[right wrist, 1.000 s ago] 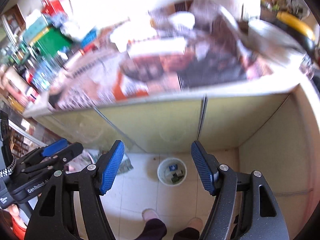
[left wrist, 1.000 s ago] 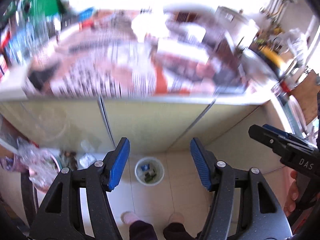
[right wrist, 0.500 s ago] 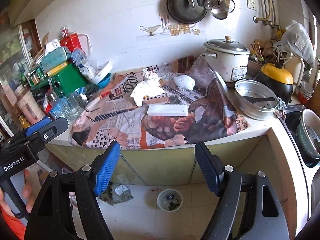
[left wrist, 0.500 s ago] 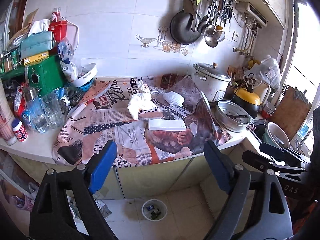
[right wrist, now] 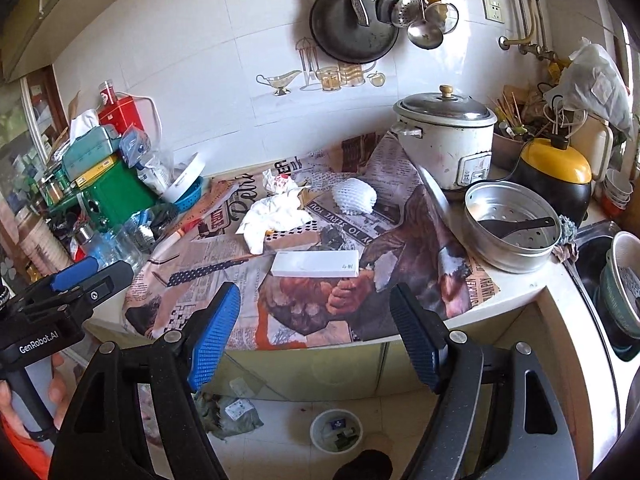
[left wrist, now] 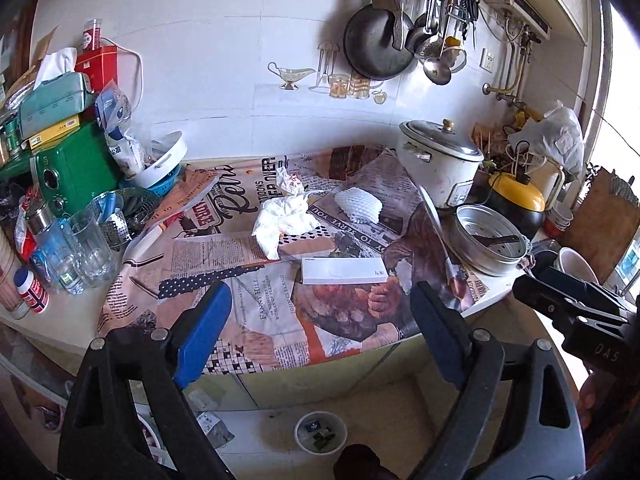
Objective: Collect trash
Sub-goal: 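Reach the left tool toward the white tissues while the right tool reaches the white card, then grasp the white card with the right tool while the left tool grasps the white tissue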
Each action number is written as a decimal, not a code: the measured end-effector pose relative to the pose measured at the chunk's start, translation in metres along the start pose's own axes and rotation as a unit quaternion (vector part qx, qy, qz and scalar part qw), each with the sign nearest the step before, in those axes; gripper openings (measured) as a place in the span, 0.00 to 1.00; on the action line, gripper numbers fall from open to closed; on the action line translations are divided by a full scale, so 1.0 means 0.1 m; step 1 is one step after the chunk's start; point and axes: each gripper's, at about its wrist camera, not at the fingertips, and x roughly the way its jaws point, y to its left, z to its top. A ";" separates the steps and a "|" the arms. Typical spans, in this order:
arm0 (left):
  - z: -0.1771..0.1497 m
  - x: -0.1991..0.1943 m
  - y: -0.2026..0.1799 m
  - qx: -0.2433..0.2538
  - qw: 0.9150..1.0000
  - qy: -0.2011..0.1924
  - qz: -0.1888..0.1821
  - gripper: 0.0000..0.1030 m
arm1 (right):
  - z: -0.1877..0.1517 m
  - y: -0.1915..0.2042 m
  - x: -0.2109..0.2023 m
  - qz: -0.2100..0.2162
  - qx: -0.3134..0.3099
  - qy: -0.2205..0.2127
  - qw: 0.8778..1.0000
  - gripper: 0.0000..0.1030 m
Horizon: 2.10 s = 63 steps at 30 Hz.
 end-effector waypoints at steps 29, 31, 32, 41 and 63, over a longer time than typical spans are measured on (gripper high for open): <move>0.20 1.86 0.26 -0.134 0.965 0.145 0.174 0.88 | 0.31 -0.51 3.24 0.177 -0.093 0.281 0.939 0.75; 0.20 1.87 0.28 -0.137 0.964 0.144 0.177 0.88 | 0.24 -0.50 3.24 0.184 -0.104 0.292 0.933 0.75; 0.21 1.87 0.29 -0.138 0.964 0.144 0.178 0.88 | 0.19 -0.47 3.21 0.189 -0.110 0.297 0.929 0.76; 0.23 1.93 0.39 -0.146 0.961 0.148 0.180 0.88 | -0.13 0.00 3.03 0.166 -0.250 0.262 0.917 0.73; 0.72 2.86 0.68 -0.084 0.978 0.157 0.107 0.88 | 0.82 -0.70 2.60 0.078 -0.062 0.145 0.984 0.46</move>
